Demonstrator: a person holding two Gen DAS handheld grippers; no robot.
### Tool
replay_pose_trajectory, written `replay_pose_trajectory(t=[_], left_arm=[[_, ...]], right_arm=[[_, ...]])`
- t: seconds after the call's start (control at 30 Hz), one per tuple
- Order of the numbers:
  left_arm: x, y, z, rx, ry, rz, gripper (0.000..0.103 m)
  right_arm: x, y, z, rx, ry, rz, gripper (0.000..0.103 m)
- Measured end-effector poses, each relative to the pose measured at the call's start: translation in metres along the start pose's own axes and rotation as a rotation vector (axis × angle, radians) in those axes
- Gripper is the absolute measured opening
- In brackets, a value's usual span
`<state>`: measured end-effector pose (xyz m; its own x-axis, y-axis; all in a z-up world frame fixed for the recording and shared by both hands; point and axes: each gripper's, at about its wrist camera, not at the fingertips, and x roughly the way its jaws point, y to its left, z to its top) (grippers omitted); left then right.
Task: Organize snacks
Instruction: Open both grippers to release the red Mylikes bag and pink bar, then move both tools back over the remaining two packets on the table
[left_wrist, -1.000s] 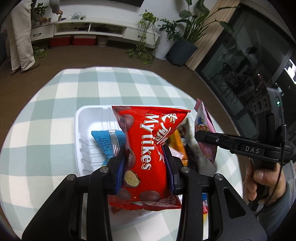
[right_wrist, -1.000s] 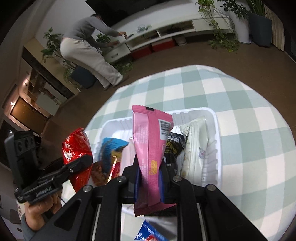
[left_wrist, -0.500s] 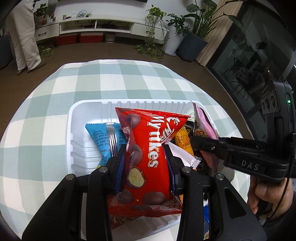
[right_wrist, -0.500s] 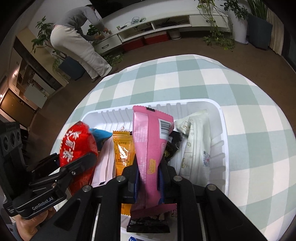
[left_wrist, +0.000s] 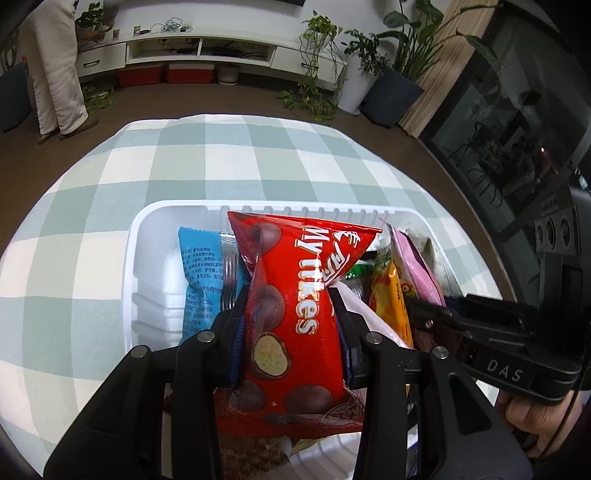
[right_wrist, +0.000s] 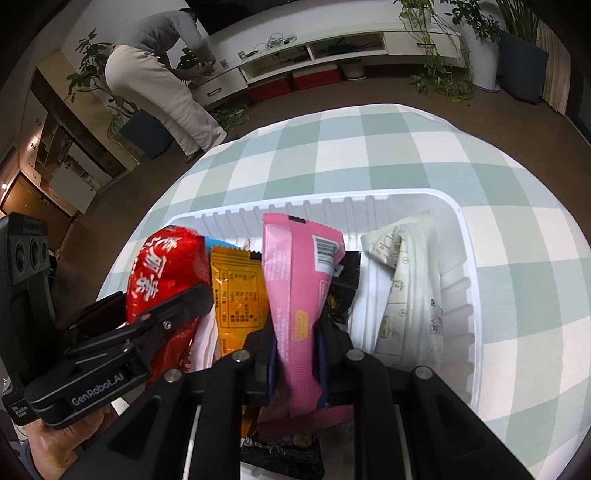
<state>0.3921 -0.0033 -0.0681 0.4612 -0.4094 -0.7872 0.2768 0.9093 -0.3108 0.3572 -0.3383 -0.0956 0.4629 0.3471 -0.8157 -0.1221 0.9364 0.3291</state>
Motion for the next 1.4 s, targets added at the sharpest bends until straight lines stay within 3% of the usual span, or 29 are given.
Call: replay_pose_trajectory(t=[0.3, 0.37, 0.43, 0.67, 0.77, 1.03, 1.13, 1.3, 1.4], left_arm=[[0.001, -0.006, 0.001, 0.03, 0.005, 0.027, 0.041], [-0.001, -0.011, 0.0, 0.046, -0.001, 0.016, 0.064], [-0.004, -0.017, -0.002, 0.071, -0.007, 0.045, 0.072], [-0.011, -0.019, -0.005, 0.078, -0.012, 0.059, 0.074], [-0.019, -0.017, -0.008, 0.07, -0.022, 0.063, 0.078], [-0.064, -0.027, -0.016, 0.093, -0.091, 0.06, 0.097], [-0.084, -0.031, -0.024, 0.091, -0.125, 0.053, 0.103], [-0.116, -0.042, -0.051, 0.135, -0.185, 0.076, 0.103], [-0.132, -0.049, -0.074, 0.172, -0.211, 0.081, 0.103]], right_arm=[[-0.005, 0.003, 0.002, -0.002, -0.016, -0.017, 0.022], [-0.008, -0.001, 0.002, 0.028, -0.024, -0.015, 0.031], [-0.009, -0.003, 0.002, 0.035, -0.025, -0.023, 0.04], [-0.013, -0.003, -0.001, 0.03, -0.025, -0.011, 0.042], [-0.019, -0.002, -0.002, 0.032, -0.04, -0.001, 0.048], [-0.058, 0.0, -0.007, 0.065, -0.117, 0.052, 0.079], [-0.073, 0.001, -0.013, 0.077, -0.141, 0.074, 0.085], [-0.097, 0.004, -0.034, 0.082, -0.18, 0.107, 0.096], [-0.108, 0.004, -0.054, 0.083, -0.183, 0.121, 0.096]])
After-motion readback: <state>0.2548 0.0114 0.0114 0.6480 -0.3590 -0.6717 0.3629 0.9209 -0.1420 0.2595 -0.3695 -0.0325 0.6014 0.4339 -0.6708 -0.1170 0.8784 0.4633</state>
